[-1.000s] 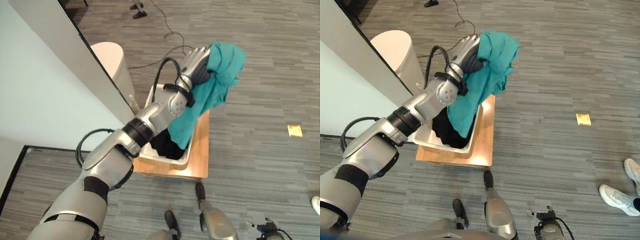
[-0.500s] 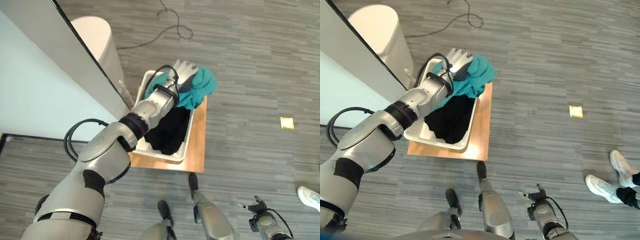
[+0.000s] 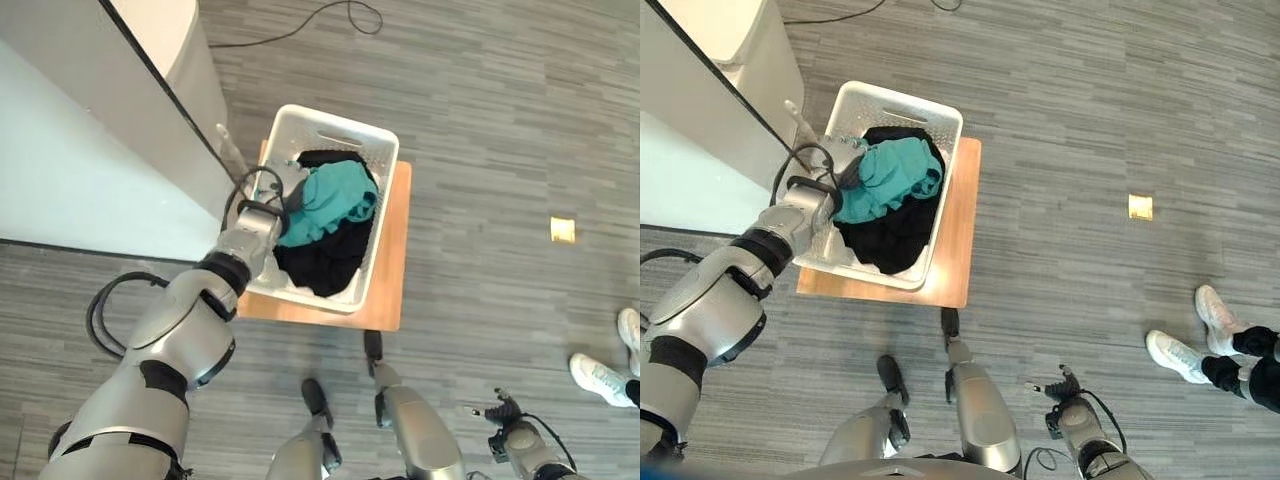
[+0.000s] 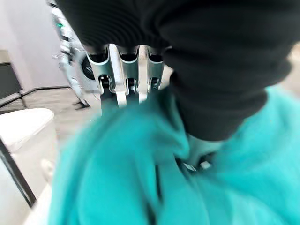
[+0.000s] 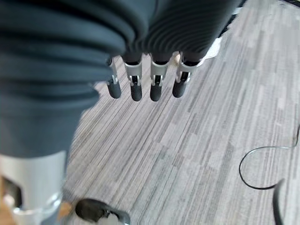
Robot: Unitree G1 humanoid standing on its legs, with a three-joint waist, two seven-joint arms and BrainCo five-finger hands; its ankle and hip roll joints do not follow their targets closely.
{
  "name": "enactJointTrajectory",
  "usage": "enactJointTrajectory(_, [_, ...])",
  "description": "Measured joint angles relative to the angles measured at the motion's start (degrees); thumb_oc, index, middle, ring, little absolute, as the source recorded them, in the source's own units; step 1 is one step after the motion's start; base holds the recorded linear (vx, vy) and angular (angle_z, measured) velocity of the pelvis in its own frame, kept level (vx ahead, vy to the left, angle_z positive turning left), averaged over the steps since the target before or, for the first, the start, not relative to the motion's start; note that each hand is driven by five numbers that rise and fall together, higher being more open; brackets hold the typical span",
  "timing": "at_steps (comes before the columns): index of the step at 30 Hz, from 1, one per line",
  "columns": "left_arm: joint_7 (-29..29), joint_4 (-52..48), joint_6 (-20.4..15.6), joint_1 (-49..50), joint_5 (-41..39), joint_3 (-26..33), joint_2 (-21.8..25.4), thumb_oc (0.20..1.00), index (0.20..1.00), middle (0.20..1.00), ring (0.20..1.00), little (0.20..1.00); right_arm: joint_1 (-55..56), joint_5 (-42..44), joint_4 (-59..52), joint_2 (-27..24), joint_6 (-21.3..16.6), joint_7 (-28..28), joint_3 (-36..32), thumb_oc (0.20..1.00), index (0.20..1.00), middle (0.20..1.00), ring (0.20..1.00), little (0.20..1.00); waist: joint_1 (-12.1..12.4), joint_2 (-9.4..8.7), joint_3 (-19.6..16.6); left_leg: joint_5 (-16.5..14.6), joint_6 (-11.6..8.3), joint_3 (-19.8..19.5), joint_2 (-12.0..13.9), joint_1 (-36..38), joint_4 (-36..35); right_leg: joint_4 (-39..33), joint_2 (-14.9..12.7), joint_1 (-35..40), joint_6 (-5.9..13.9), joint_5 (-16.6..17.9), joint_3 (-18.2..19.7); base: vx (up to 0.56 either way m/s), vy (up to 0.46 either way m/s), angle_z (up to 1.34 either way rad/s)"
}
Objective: Pick up bed clothes into laundry basket.
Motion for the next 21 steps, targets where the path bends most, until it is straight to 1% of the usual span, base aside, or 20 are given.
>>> enactJointTrajectory(1, [0.5, -5.1, -0.3, 3.8, -5.0, 6.9, -0.4, 1.0, 1.0, 1.0, 1.0, 1.0, 0.1, -0.1, -1.1, -0.1, 0.6, 0.1, 0.1, 1.0, 1.0, 1.0, 1.0, 1.0, 0.2, 0.12, 0.3, 0.0, -0.01, -0.1, 0.1, 0.8, 0.0, 0.0, 0.0, 0.8, -0.13, -0.1, -0.2, -0.03, -0.046, 0.16])
enactJointTrajectory(2, [1.2, -11.9, -0.6, 8.3, -11.1, 11.5, -0.8, 1.0, 1.0, 1.0, 1.0, 1.0, 0.7, -0.4, -2.4, -0.6, 0.8, 0.0, -0.1, 1.0, 1.0, 1.0, 1.0, 1.0, 0.2, 0.44, 0.7, 0.0, -0.02, -0.4, 0.2, 1.7, 0.0, 0.0, 0.1, 1.9, -0.16, -0.1, -0.5, -0.01, -0.06, 0.17])
enactJointTrajectory(3, [1.3, -13.7, -0.9, 9.2, -12.8, 11.6, -0.9, 1.0, 1.0, 1.0, 1.0, 1.0, 0.8, -0.4, -2.8, -0.9, 0.6, 0.0, -0.1, 1.0, 1.0, 1.0, 1.0, 1.0, 0.7, 0.64, 0.9, 0.0, -0.02, -0.6, 0.2, 1.8, 0.0, 0.0, 0.0, 2.1, -0.16, -0.1, -0.7, 0.02, -0.056, 0.17])
enactJointTrajectory(4, [1.3, -19.9, -0.9, 13.1, -19.1, 13.0, -2.2, 1.0, 1.0, 1.0, 1.0, 1.0, 0.1, -0.6, -6.2, -1.4, 2.2, -0.2, -0.1, 1.0, 1.0, 1.0, 1.0, 1.0, 2.6, 0.97, 1.3, 0.1, -0.09, -1.1, 0.2, 2.1, 0.0, 0.0, -0.2, 2.7, -0.01, -0.4, -1.3, 0.04, -0.048, 0.13])
enactJointTrajectory(5, [1.6, -25.4, -1.8, 16.8, -21.9, 15.6, -4.2, 1.0, 1.0, 1.0, 1.0, 1.0, 0.4, -0.7, -8.4, -2.0, 2.5, -0.5, 0.0, 1.0, 1.0, 1.0, 1.0, 1.0, 2.6, 1.08, 1.4, 0.1, -0.12, -1.2, 0.1, 2.5, 0.0, 0.0, -0.3, 3.1, -0.01, -0.5, -1.3, 0.06, -0.042, 0.2])
enactJointTrajectory(6, [2.2, -31.7, -2.7, 22.0, -27.1, 15.8, -7.7, 1.0, 1.0, 1.0, 1.0, 1.0, 0.5, -1.8, -11.6, -2.6, 2.5, -1.3, -1.3, 1.0, 1.0, 1.0, 1.0, 1.0, 3.3, 1.73, 1.6, 0.1, -0.1, -2.0, 0.1, 3.3, 0.0, 0.0, -0.4, 4.2, -0.05, -0.7, -1.6, 0.03, -0.045, 0.23])
enactJointTrajectory(7, [2.1, -33.7, -3.5, 23.8, -28.8, 14.6, -9.1, 1.0, 1.0, 1.0, 1.0, 1.0, 0.1, -2.5, -12.3, -3.0, 2.1, -1.9, -2.1, 1.0, 1.0, 1.0, 1.0, 1.0, 3.7, 1.86, 1.6, 0.1, -0.08, -2.2, 0.1, 3.7, 0.0, 0.0, -0.5, 4.7, -0.05, -0.8, -1.7, 0.04, -0.039, 0.25])
enactJointTrajectory(8, [0.7, -40.9, -4.1, 27.6, -31.1, 11.4, -9.7, 1.0, 1.0, 1.0, 1.0, 1.0, -1.3, -4.4, -15.3, -3.6, 1.6, -3.3, -3.4, 1.0, 1.0, 1.0, 1.0, 1.0, 4.2, 1.8, 1.6, 0.2, -0.07, -2.4, 0.0, 4.0, 0.0, 0.0, -0.6, 5.1, -0.03, -0.9, -1.8, 0.03, -0.018, 0.15])
enactJointTrajectory(9, [0.4, -42.6, -5.6, 28.1, -31.7, 10.1, -9.8, 1.0, 1.0, 1.0, 1.0, 1.0, -1.9, -5.0, -15.6, -4.0, 0.9, -4.0, -3.6, 1.0, 1.0, 1.0, 1.0, 1.0, 4.3, 1.82, 1.6, 0.3, 0.02, -2.6, -0.1, 4.1, 0.0, 0.0, -0.7, 5.3, -0.04, -0.9, -1.9, 0.05, -0.029, 0.12])
enactJointTrajectory(10, [-0.3, -44.1, -6.2, 28.5, -32.3, 9.8, -9.7, 1.0, 1.0, 1.0, 1.0, 1.0, -2.9, -5.3, -16.5, -4.6, 1.2, -4.2, -3.6, 1.0, 1.0, 1.0, 1.0, 1.0, 4.6, 1.95, 1.5, 0.4, 0.08, -3.1, -0.1, 4.2, 0.0, 0.0, -0.8, 5.6, -0.01, -0.9, -2.2, 0.06, -0.033, 0.03])
enactJointTrajectory(11, [-2.2, -54.2, -7.1, 33.6, -35.6, 12.4, -7.8, 1.0, 1.0, 1.0, 1.0, 1.0, -3.4, -7.3, -20.8, -6.8, 2.3, -4.2, -5.2, 1.0, 1.0, 1.0, 1.0, 1.0, 4.3, 2.39, 1.3, 0.4, 0.09, -2.8, -0.2, 4.6, 0.0, 0.0, -0.9, 5.9, 0.15, -1.0, -2.1, 0.09, -0.049, 0.11])
enactJointTrajectory(12, [-3.6, -62.4, -9.9, 37.7, -38.2, 15.0, -6.6, 1.0, 1.0, 1.0, 1.0, 1.0, -2.3, -9.0, -24.2, -12.2, 2.7, -5.3, -7.3, 1.0, 1.0, 1.0, 1.0, 1.0, 4.7, 3.63, 0.8, 0.4, 0.09, -3.5, -0.1, 5.1, 0.0, 0.0, -0.9, 6.8, 0.17, -1.1, -2.6, 0.08, -0.056, 0.11])
enactJointTrajectory(13, [-3.9, -65.4, -10.6, 39.7, -39.4, 16.8, -7.0, 1.0, 1.0, 1.0, 1.0, 1.0, -2.4, -10.0, -25.8, -16.1, 3.9, -5.4, -7.6, 1.0, 1.0, 1.0, 1.0, 1.0, 5.1, 4.14, 0.5, 0.3, 0.07, -3.6, -0.1, 5.7, 0.0, 0.0, -0.9, 7.4, 0.21, -1.3, -2.7, 0.05, -0.044, 0.16])
enactJointTrajectory(14, [-3.8, -68.3, -11.0, 41.3, -40.5, 18.1, -7.3, 1.0, 1.0, 1.0, 1.0, 1.0, -1.9, -12.0, -29.9, -21.3, 5.3, -5.8, -8.3, 1.0, 1.0, 1.0, 1.0, 1.0, 5.5, 4.84, 0.2, 0.3, 0.08, -3.7, -0.1, 5.9, 0.0, 0.0, -1.0, 7.7, 0.16, -1.4, -2.7, 0.02, -0.073, 0.13])
enactJointTrajectory(15, [-3.5, -70.0, -12.5, 40.9, -41.3, 18.2, -7.8, 1.0, 1.0, 1.0, 1.0, 1.0, -2.7, -15.3, -36.2, -29.0, 6.1, -8.4, -12.9, 1.0, 1.0, 1.0, 1.0, 1.0, 5.7, 5.66, -0.6, 0.4, 0.23, -4.2, -0.3, 5.8, 0.0, 0.0, -1.2, 7.9, 0.12, -1.3, -3.0, 0.03, -0.07, 0.17])
enactJointTrajectory(16, [-3.1, -69.1, -13.3, 40.2, -41.0, 18.5, -8.0, 1.0, 1.0, 1.0, 1.0, 1.0, -5.2, -16.7, -37.9, -32.1, 6.2, -10.6, -15.9, 1.0, 1.0, 1.0, 1.0, 1.0, 6.3, 5.91, -1.0, 0.5, 0.27, -4.7, -0.3, 5.7, 0.0, 0.0, -1.2, 8.2, 0.15, -1.4, -3.4, 0.03, -0.07, 0.2])
enactJointTrajectory(18, [-1.9, -67.4, -13.4, 40.6, -39.3, 17.9, -8.5, 1.0, 1.0, 1.0, 1.0, 1.0, -9.4, -18.7, -42.7, -36.1, 6.8, -13.6, -18.5, 1.0, 1.0, 1.0, 1.0, 1.0, 6.4, 6.08, -1.7, 0.5, 0.26, -5.1, -0.1, 6.0, 0.4, 0.0, -1.2, 8.8, 0.12, -1.5, -3.7, -0.01, -0.057, 0.12])
enactJointTrajectory(19, [-0.8, -64.7, -13.0, 41.3, -35.4, 17.1, -7.4, 1.0, 1.0, 1.0, 1.0, 1.0, -15.8, -20.4, -44.9, -38.2, 5.9, -17.1, -18.4, 1.0, 1.0, 1.0, 1.0, 1.0, 7.3, 6.2, -3.0, 0.5, 0.19, -5.4, 0.2, 5.6, 0.4, 0.0, -1.1, 8.9, -0.08, -1.6, -4.4, 0.0, -0.071, 0.12])
enactJointTrajectory(21, [-0.5, -64.3, -12.7, 43.2, -31.8, 17.2, -4.6, 1.0, 1.0, 1.0, 1.0, 1.0, -21.0, -20.8, -45.4, -38.3, 6.1, -17.9, -17.2, 1.0, 1.0, 1.0, 1.0, 1.0, 7.2, 6.26, -3.4, 0.6, -0.06, -6.5, 0.3, 5.7, 0.6, 0.0, -1.0, 9.2, -0.28, -1.7, -5.3, 0.03, -0.09, 0.26])
